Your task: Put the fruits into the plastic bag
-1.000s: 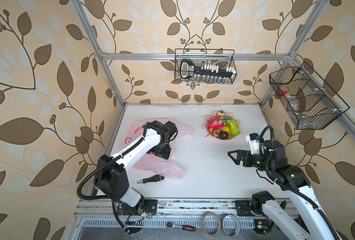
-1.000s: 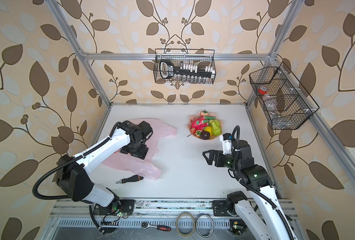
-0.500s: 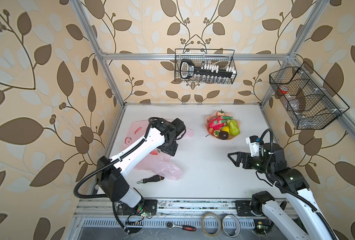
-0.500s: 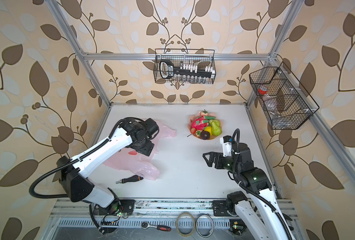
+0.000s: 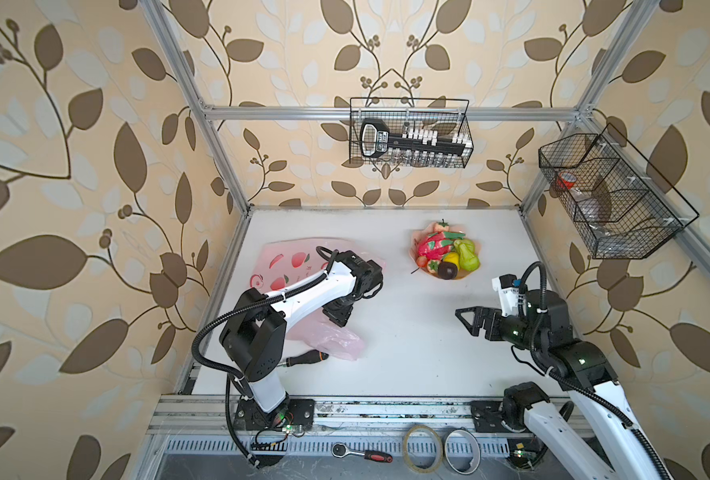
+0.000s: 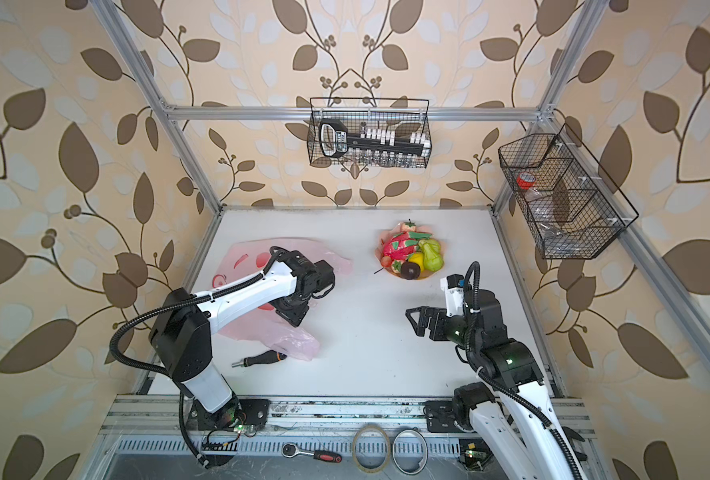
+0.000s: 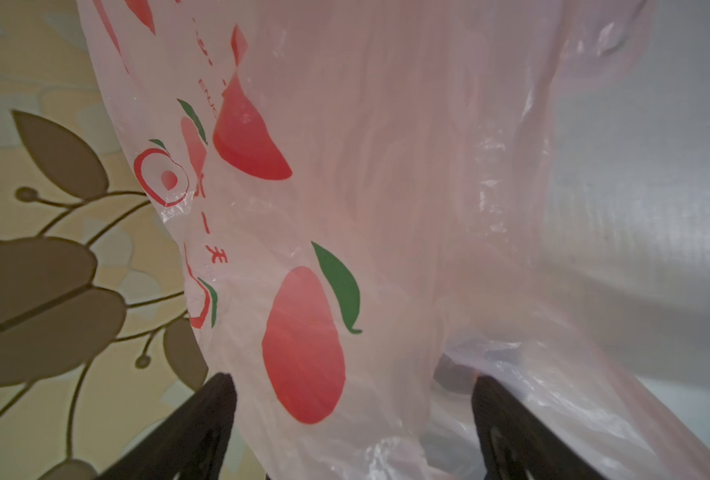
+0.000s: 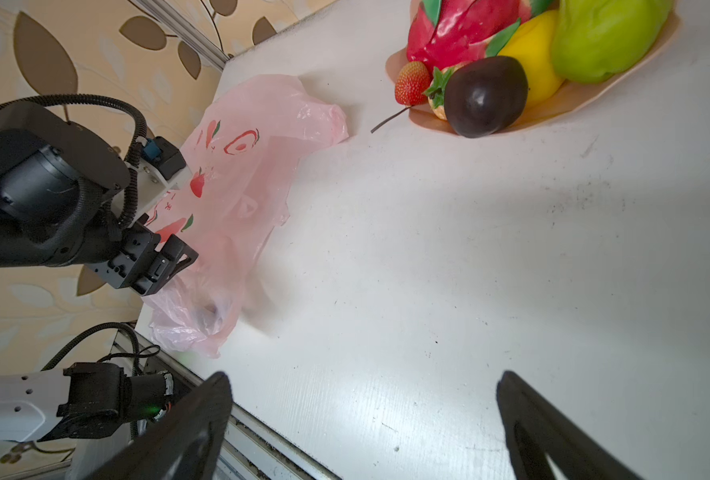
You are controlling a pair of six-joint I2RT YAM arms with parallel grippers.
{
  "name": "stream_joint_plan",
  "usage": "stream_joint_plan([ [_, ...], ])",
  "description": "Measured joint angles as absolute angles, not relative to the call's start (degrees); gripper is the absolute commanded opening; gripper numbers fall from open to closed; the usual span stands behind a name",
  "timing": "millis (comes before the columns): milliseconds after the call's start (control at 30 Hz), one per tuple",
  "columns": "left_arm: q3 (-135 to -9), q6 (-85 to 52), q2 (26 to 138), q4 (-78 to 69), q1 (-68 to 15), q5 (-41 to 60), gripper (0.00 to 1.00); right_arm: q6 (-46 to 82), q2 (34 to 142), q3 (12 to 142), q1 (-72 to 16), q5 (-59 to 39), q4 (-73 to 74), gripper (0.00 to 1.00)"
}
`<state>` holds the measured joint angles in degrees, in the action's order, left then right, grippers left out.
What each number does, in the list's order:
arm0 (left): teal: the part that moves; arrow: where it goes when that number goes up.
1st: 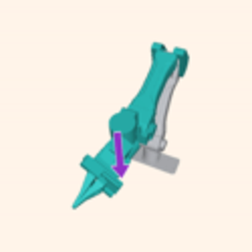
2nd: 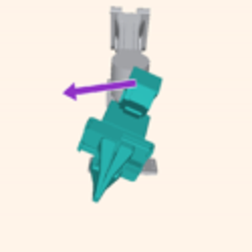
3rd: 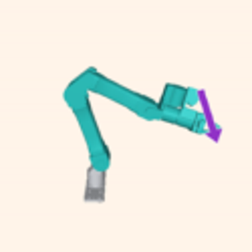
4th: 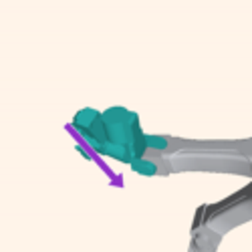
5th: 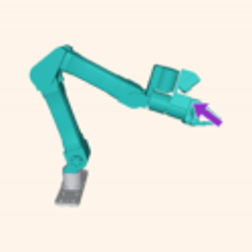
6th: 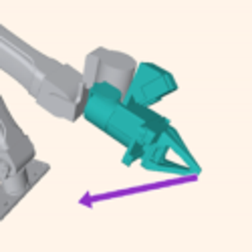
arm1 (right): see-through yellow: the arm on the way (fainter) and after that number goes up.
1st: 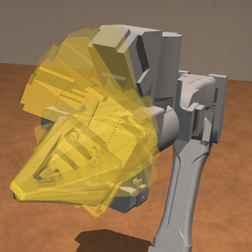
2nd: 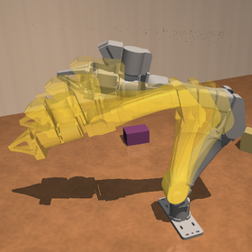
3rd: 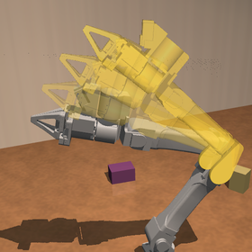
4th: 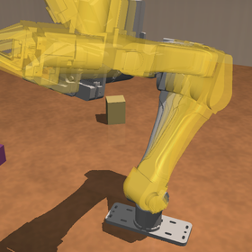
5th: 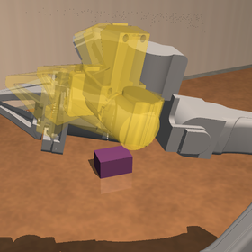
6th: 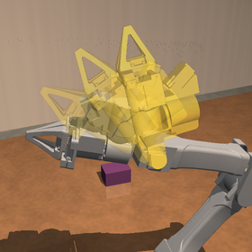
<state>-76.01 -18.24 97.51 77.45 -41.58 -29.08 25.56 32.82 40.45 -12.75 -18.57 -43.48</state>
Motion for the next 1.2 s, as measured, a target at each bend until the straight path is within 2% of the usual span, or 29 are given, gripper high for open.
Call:
stream_joint_plan([
  [100,-75.05,-18.31,98.08,75.59,-41.58,-29.34,0.87,25.71,33.06,40.07,-12.75,-18.57,-43.38,1.0],
  [233,-74.89,-18.5,99.57,73.71,-41.58,-30.98,0.77,25.71,33.34,40.07,-12.75,-18.57,-42.57,1.0],
  [333,-74.89,-18.48,99.94,72.69,-41.58,-32.12,0.65,25.71,33.43,40.07,-12.75,-18.57,-42.17,1.0],
  [367,-74.89,-18.76,99.94,72.34,-41.58,-32.32,0.52,25.71,33.43,40.07,-12.75,-18.57,-42.13,1.0],
  [433,-74.89,-18.55,99.94,71.57,-41.12,-33.12,0.41,25.71,33.43,40.07,-12.75,-18.57,-42.0,1.0],
  [667,-73.95,-17.52,99.42,68.88,-37.95,-32.6,0.2,25.69,33.56,39.68,-12.75,-18.57,-40.75,1.0],
  [767,-73.1,-16.91,99.42,68.4,-36.64,-31.68,0.07,25.71,34.13,39.44,-12.75,-18.59,-40.38,1.0],
  [867,-72.84,-16.34,99.33,68.25,-35.88,-31.0,0.0,25.74,34.57,39.31,-12.75,-18.59,-39.81,1.0],
  [1067,-74.48,-15.03,95.92,69.28,-33.95,-27.46,0.0,26.39,37.06,39.09,-12.75,-18.59,-36.77,1.0],
  [1200,-78.17,-14.61,89.76,69.76,-30.68,-21.78,0.0,27.33,43.72,39.66,-12.69,-18.11,-33.36,1.0],
])
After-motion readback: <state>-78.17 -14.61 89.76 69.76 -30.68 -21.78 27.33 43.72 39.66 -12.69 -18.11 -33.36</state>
